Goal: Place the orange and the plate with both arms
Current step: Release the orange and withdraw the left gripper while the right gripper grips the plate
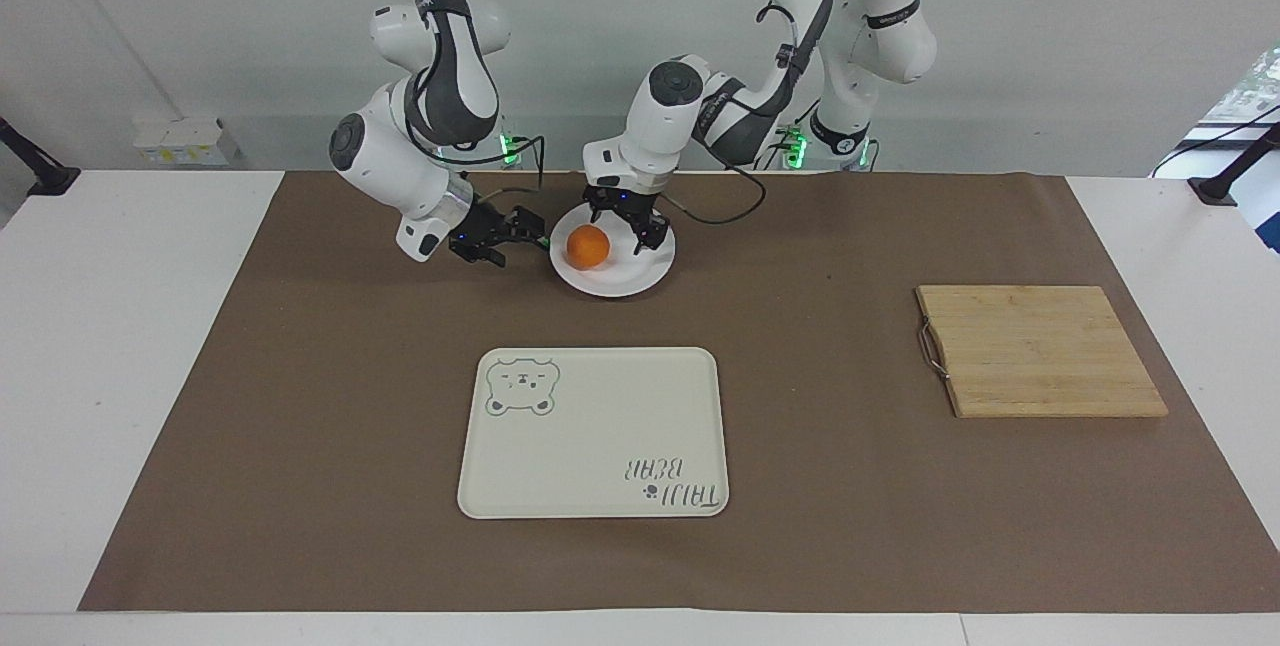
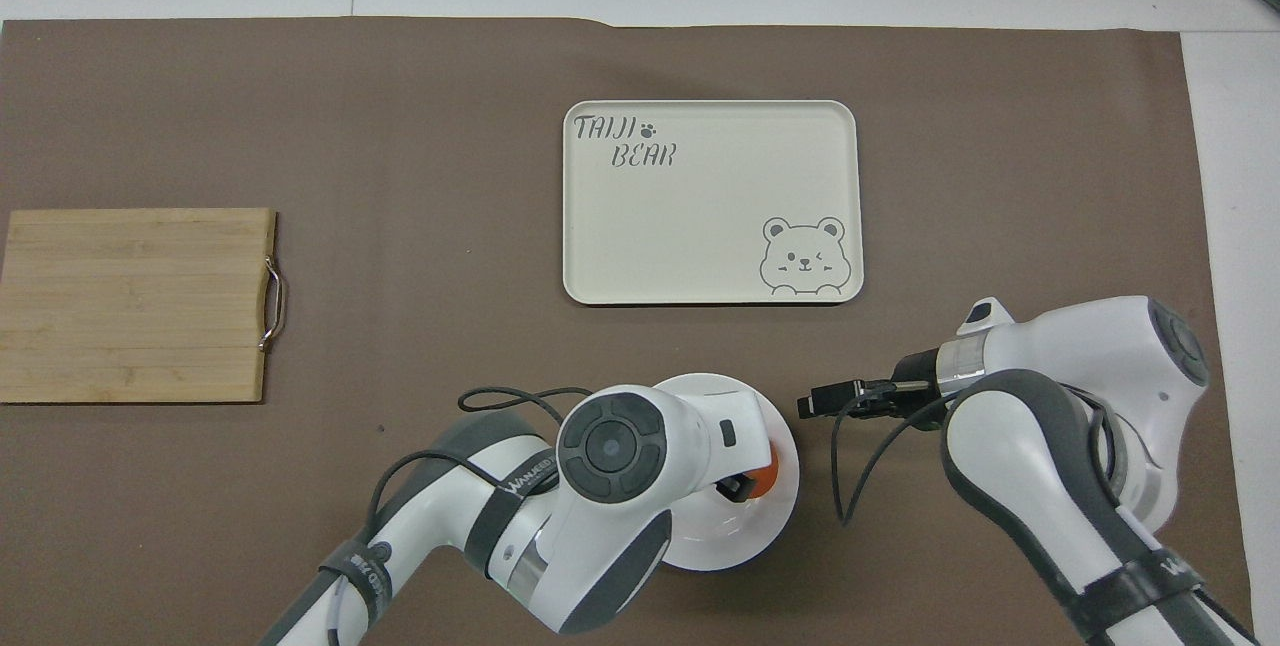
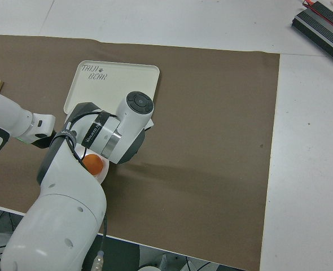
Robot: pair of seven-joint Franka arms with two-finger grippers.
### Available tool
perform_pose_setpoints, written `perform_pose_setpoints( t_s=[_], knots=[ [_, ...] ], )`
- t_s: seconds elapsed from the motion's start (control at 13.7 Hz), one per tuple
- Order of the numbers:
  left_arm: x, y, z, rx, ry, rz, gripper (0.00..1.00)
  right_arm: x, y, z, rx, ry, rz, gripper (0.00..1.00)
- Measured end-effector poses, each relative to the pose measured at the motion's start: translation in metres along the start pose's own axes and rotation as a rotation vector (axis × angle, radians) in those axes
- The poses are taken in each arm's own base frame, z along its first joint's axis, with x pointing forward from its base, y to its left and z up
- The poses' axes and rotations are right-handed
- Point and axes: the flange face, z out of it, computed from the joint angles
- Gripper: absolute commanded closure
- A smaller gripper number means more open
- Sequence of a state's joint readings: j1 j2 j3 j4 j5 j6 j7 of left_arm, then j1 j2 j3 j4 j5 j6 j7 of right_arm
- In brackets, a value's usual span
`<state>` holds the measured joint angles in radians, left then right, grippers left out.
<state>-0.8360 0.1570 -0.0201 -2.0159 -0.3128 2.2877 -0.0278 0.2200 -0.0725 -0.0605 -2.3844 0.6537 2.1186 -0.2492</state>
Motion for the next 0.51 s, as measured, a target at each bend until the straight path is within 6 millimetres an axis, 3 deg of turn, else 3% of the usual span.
perform_pose_setpoints(
  t_s=[0.22, 0.51],
  knots=[
    [0.011, -0.061, -0.069, -0.004, 0.050, -0.097, 0.00, 0.000, -0.008, 0.016, 0.020, 0.001, 0.009, 0.00],
    [0.001, -0.146, -0.150, 0.077, 0.134, -0.178, 0.00, -0.008, -0.016, 0.054, 0.026, 0.012, 0.033, 0.00]
  ],
)
